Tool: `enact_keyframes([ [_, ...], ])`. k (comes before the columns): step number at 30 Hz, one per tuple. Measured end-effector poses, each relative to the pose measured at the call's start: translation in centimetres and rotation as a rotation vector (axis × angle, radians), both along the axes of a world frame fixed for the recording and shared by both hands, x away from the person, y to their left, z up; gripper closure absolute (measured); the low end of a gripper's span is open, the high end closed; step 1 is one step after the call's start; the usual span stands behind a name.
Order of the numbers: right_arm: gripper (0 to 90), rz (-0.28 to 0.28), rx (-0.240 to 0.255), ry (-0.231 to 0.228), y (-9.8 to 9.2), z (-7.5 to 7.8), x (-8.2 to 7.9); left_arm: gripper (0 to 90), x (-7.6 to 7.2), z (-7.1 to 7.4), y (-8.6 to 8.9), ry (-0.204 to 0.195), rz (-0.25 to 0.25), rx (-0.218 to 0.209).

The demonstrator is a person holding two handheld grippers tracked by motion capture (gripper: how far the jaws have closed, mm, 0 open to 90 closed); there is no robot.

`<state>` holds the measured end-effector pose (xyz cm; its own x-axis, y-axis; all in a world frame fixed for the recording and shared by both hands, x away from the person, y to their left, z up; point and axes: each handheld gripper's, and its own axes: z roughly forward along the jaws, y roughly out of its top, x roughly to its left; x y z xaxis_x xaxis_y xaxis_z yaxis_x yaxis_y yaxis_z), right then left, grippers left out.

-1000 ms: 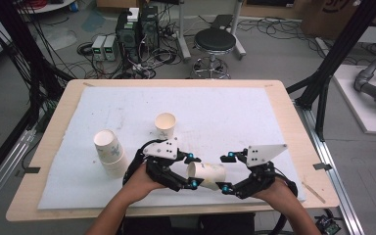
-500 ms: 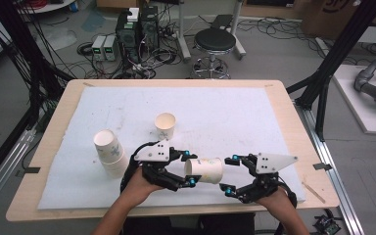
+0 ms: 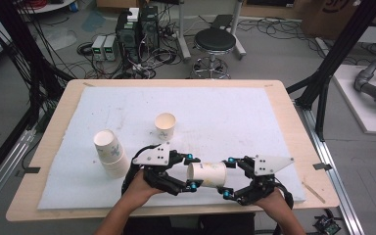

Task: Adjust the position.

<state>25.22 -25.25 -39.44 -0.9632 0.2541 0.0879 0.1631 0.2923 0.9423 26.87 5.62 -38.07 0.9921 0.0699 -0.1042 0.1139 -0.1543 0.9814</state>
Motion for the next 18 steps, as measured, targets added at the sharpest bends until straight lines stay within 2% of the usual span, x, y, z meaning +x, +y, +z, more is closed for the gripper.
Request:
enact_keyframes([
  [3, 20.9, 0.027, 0.017, 0.016, 0.20, -0.16, 0.03, 37.0, -0.01, -0.05, -0.09, 0.008, -0.024, -0.017],
  [9, 21.7, 0.056, 0.055, 0.021, 0.23, -0.24, 0.18, 37.0, 0.04, -0.08, -0.16, 0.013, -0.043, -0.036],
  [14, 26.7, 0.090, 0.094, 0.047, 0.17, -0.40, 0.32, 37.1, 0.06, -0.20, -0.31, 0.027, -0.055, -0.053],
  [18, 29.5, 0.096, 0.105, 0.046, 0.08, -0.35, 0.28, 37.1, 0.10, -0.31, -0.25, 0.034, -0.058, -0.070],
])
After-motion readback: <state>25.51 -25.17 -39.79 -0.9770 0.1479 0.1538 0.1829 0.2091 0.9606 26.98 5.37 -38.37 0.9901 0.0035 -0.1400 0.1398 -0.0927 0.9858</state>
